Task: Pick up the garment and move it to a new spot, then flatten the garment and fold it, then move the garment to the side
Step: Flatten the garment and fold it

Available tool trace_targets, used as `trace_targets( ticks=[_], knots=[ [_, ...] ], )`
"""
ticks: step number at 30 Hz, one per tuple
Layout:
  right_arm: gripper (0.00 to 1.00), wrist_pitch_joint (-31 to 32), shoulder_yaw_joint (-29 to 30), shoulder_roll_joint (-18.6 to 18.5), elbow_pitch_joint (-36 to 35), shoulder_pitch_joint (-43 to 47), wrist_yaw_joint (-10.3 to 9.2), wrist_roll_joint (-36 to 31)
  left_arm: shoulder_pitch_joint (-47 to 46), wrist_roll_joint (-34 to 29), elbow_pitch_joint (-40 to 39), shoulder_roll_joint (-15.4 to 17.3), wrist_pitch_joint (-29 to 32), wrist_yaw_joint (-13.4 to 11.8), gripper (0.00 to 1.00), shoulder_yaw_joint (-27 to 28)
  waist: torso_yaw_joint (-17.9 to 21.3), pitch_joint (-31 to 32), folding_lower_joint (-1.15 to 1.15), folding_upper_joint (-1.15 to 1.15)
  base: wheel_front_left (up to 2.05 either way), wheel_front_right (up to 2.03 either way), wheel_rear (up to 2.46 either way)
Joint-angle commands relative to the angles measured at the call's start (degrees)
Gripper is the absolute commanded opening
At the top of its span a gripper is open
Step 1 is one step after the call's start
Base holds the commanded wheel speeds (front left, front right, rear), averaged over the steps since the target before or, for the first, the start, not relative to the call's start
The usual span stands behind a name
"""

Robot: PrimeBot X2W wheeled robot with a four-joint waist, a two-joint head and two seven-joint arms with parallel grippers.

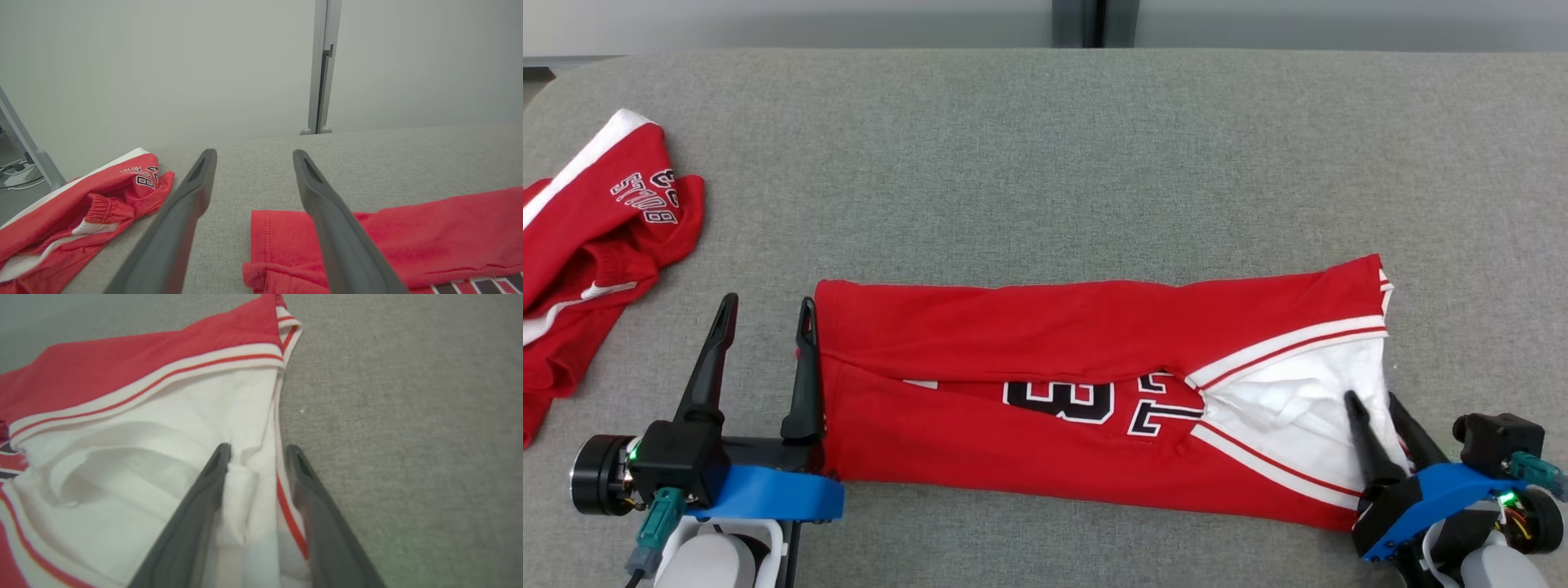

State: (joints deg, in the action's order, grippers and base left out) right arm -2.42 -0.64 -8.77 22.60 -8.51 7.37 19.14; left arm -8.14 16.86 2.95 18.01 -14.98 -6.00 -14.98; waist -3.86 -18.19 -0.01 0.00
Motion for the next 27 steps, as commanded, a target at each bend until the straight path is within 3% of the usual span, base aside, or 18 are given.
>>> trace_targets(
  ticks=[1,6,11,19,27],
  knots=[
    [0.0,1.42,-2.43,0.93,3.03,1.08,0.23,0.89,-0.59,-0.52,0.18,-0.15,-0.26,0.28,1.0,0.69,0.11,0.02,0.01,0.0,0.0,0.0,0.0],
    [0.0,-2.67,-2.29,-1.46,1.42,0.56,0.13,2.78,0.06,-1.25,0.78,-1.08,-0.27,0.98,1.0,2.15,0.75,0.62,0.01,0.0,0.0,0.0,0.0],
    [0.0,-4.47,1.72,-3.97,-0.5,1.59,0.08,3.07,1.01,-1.99,1.41,-1.8,-0.27,1.61,1.0,3.12,1.58,2.08,0.01,0.0,0.0,0.0,0.0],
    [0.0,-1.27,8.3,-6.95,-5.3,2.84,0.12,0.48,2.15,-2.82,1.57,-2.85,-0.26,2.41,1.0,4.14,2.76,4.11,0.01,0.0,0.0,0.0,0.0],
    [0.0,7.65,0.09,-6.09,-18.66,-0.95,0.13,-3.41,2.67,-3.3,2.51,-3.13,-0.26,3.22,1.0,4.48,3.65,5.9,0.01,0.0,0.0,0.0,0.0]
  ],
)
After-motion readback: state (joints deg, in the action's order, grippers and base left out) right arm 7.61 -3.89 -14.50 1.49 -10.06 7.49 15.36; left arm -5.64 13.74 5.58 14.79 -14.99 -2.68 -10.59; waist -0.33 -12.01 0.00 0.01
